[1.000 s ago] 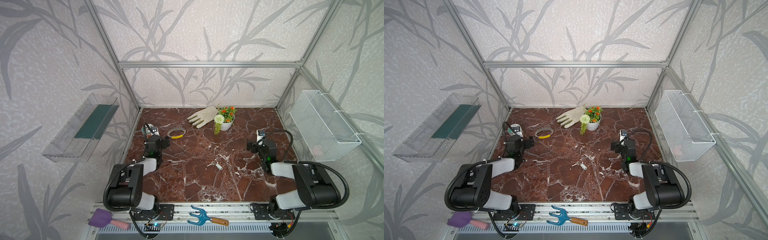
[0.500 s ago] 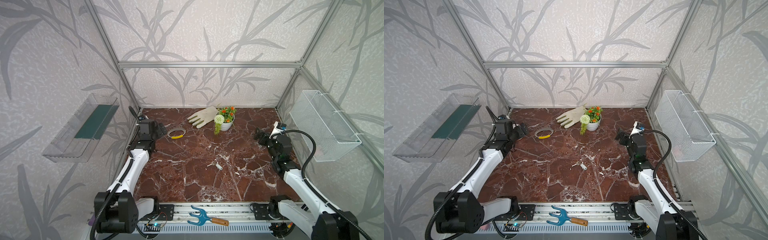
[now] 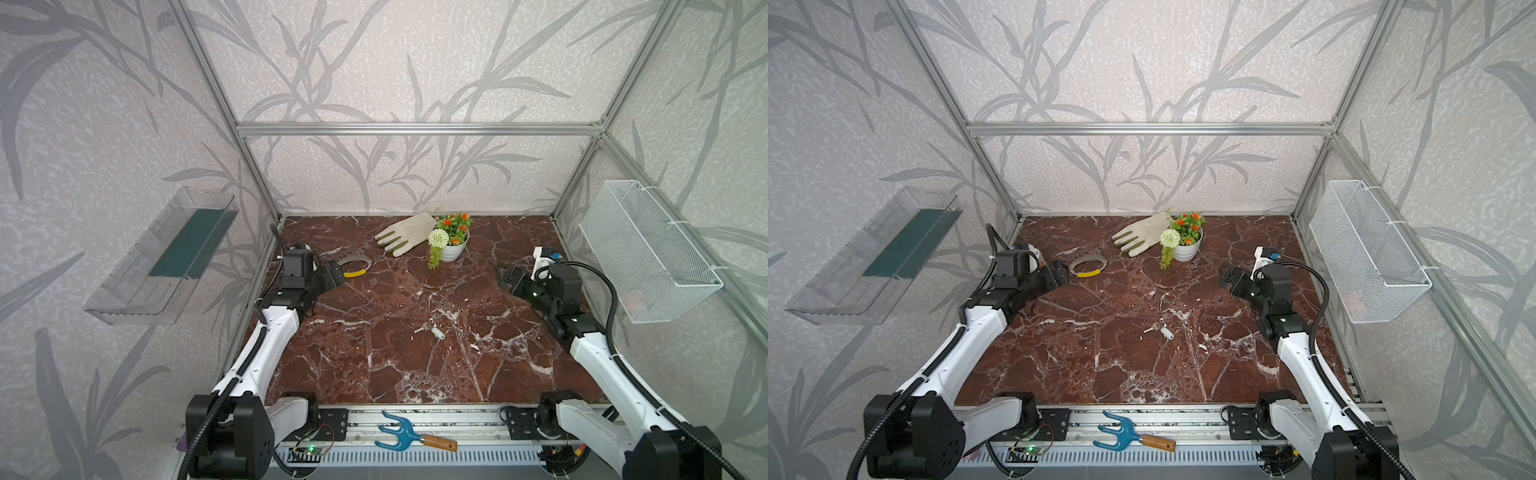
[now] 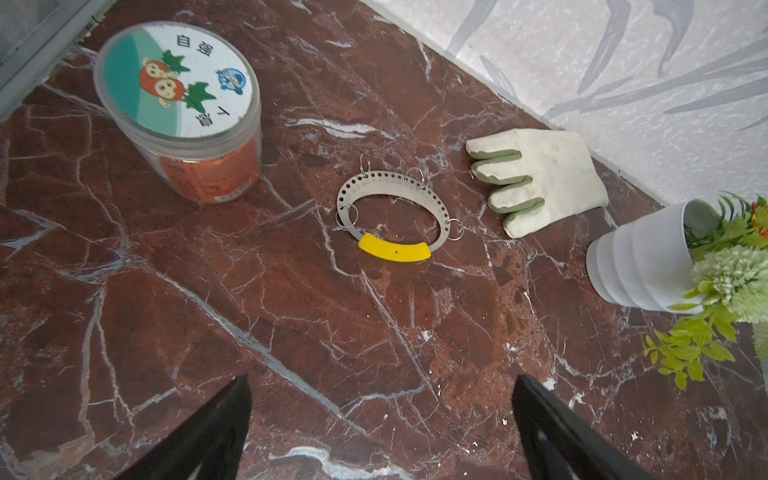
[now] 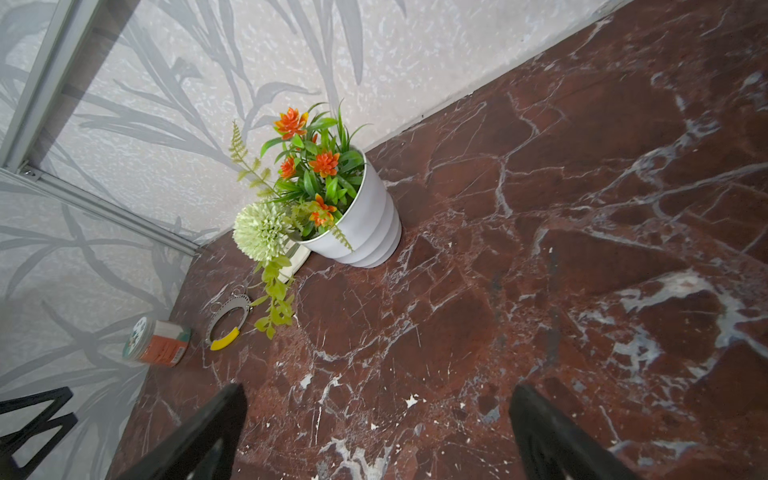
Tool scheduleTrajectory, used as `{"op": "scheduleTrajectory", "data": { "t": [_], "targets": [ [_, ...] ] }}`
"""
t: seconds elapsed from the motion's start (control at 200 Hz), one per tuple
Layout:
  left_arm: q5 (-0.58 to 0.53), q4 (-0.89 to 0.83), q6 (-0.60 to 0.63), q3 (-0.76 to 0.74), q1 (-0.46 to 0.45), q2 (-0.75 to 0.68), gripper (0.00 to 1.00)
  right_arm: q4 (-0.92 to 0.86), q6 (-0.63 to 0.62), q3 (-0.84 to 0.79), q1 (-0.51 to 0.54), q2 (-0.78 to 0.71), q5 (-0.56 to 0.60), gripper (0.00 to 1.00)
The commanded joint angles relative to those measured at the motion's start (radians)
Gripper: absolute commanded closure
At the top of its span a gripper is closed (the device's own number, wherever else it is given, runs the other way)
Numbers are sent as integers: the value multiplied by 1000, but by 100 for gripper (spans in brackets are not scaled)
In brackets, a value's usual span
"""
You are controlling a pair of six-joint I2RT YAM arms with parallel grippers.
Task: Put the keys on the keyring
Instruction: 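Move the left gripper over the steel keyring plate while the right arm reaches forward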
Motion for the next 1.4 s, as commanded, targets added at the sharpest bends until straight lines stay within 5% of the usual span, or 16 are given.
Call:
{"op": "scheduleTrajectory", "data": {
  "t": [0.0,0.31,0.585,0.965,1.395],
  "targets": [
    [13,-63,4,-6,-31,-8,3,-49,-7,17,36,-5,-53,1],
    [-6,-92,55,124,-113,198,12,-130,-70,71,211,28,8,1],
    [46,-149,128,390,-139,529,38,-219,-87,127,337,6,94,1],
    [107,-302,172,824,-143,983,42,-304,-121,158,373,-42,136,1],
    [140,-371,182,997,-158,1152,40,-297,-131,155,374,-38,144,1]
  ]
}}
